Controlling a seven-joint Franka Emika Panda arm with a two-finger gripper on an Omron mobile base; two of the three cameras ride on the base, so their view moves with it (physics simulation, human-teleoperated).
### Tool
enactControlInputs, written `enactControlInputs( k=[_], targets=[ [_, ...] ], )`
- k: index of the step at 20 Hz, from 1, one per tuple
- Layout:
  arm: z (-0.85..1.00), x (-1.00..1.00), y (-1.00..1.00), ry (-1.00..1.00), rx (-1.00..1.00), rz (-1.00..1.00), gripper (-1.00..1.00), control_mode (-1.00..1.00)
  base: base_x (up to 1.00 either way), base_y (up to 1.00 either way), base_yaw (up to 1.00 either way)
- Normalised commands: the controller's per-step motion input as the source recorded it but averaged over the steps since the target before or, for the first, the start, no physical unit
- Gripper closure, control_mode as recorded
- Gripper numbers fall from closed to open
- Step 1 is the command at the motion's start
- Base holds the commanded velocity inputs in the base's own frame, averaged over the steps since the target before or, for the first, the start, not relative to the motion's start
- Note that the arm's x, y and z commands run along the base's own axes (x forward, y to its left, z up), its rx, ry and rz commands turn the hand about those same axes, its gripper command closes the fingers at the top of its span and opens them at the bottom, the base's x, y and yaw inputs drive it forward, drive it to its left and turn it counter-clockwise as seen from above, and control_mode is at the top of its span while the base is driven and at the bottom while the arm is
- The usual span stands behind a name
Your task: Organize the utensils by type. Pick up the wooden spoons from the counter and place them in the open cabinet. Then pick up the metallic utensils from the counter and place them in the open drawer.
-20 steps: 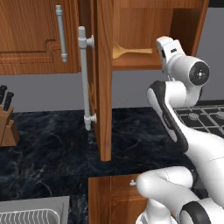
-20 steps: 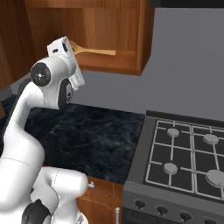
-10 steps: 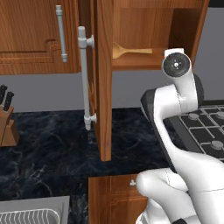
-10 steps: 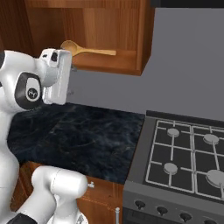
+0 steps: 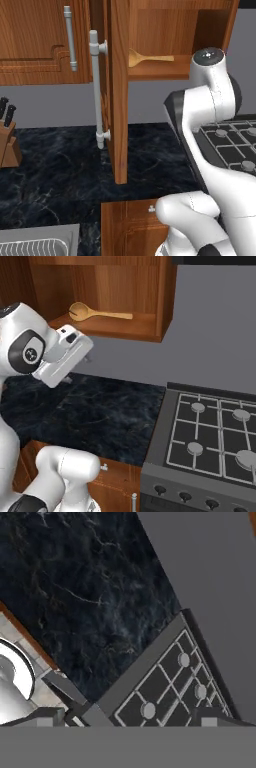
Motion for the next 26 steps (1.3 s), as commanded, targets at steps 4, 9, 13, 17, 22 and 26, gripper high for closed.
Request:
enactControlInputs(
  k=[4, 9, 13, 17, 22, 26],
  targets=[
    [-0.91, -0.06, 0.00, -0.21, 0.29, -0.09, -1.00, -1.00, 0.00, 0.00, 0.00],
    [-0.42, -0.01, -0.09, -0.16, 0.33, 0.00, -1.00, -1.00, 0.00, 0.00, 0.00],
    [-0.25, -0.02, 0.00, 0.08, 0.04, -0.03, -1.00, -1.00, 0.00, 0.00, 0.00],
    [-0.05, 0.00, 0.00, 0.00, 0.00, 0.00, -1.00, -1.00, 0.00, 0.00, 0.00],
    [0.00, -0.01, 0.00, 0.00, 0.00, 0.00, -1.00, -1.00, 0.00, 0.00, 0.00],
    [0.00, -0.55, -0.19, -0.11, 0.05, -0.14, -1.00, -1.00, 0.00, 0.00, 0.00]
  ],
)
